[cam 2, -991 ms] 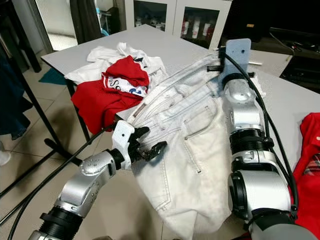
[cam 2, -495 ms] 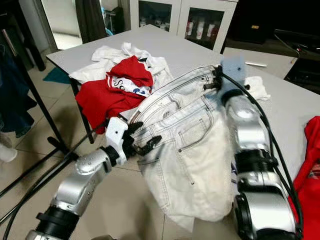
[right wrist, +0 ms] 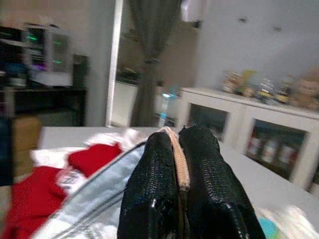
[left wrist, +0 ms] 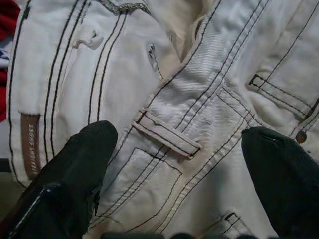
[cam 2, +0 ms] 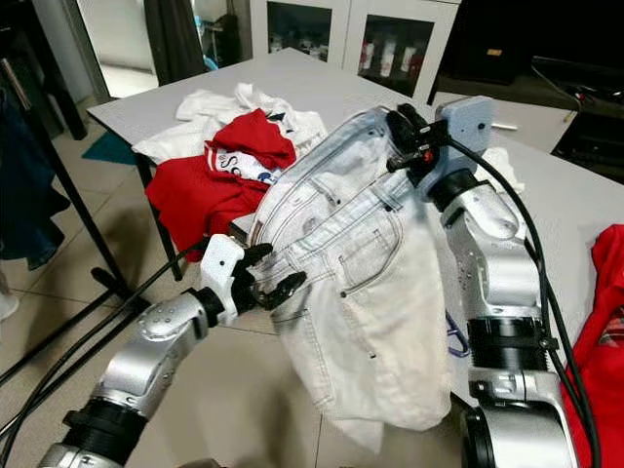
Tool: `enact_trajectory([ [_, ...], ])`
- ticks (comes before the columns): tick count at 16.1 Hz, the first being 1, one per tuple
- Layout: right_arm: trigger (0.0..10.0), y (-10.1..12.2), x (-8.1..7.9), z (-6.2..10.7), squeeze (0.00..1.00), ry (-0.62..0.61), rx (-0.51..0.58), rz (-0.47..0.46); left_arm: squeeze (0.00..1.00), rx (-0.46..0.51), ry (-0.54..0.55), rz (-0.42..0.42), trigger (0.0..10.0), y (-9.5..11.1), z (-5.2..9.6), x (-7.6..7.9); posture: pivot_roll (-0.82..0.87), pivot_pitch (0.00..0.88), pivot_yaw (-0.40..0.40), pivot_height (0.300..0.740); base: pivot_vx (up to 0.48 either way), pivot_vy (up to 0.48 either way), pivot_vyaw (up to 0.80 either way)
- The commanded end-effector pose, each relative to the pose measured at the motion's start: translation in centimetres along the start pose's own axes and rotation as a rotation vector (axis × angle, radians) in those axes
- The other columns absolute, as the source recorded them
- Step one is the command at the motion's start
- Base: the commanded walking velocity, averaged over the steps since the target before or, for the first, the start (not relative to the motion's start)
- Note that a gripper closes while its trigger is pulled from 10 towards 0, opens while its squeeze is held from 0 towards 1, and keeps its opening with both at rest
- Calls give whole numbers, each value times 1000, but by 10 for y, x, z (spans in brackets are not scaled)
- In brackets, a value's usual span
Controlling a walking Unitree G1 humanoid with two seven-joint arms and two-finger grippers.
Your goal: Hang hanger
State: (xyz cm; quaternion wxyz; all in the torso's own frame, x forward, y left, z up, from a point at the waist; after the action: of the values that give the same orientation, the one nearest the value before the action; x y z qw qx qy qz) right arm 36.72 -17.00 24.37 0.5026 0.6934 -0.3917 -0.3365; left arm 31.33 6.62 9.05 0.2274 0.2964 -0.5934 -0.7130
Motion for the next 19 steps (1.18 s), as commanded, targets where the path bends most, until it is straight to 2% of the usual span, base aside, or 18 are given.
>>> enact_trajectory([
  [1,0,14,-8,1,0,66,37,25,0,5,-36,-46,10000,4,-4,2,-18,0,-44,740,0,0,0],
  [4,0,10,-10,5,0,101,1,85,0,2,-43,-111,10000,5,-3,-3,-15,0,-43,740,0,0,0],
  [9,0,19,-29,11,0,227,27,164,0,1,-87,-202,10000,6,0,-10,-14,0,-37,740,0,0,0],
  [13,0,30,-43,12,0,306,66,177,0,1,-157,-221,10000,3,0,-11,-16,0,-33,740,0,0,0],
  [19,0,26,-62,17,0,417,18,190,0,-5,-256,-248,10000,-1,-1,-3,-20,0,-33,740,0,0,0],
])
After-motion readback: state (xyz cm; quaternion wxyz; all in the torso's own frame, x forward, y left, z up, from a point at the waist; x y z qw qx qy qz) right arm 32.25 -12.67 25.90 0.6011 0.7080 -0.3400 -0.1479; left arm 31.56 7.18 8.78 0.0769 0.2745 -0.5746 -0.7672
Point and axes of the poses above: a point about 5 cm out from each wrist's last joint towards the gripper, its own z axis pointing back from the gripper into the wrist, its own y axis along the axis of the wrist's last joint, x = y × z, the point moved 3 cm from there along -z, pointing out of the wrist towards the gripper, and after that the axes turned 10 degrees about -z, right-handed, at the moved point
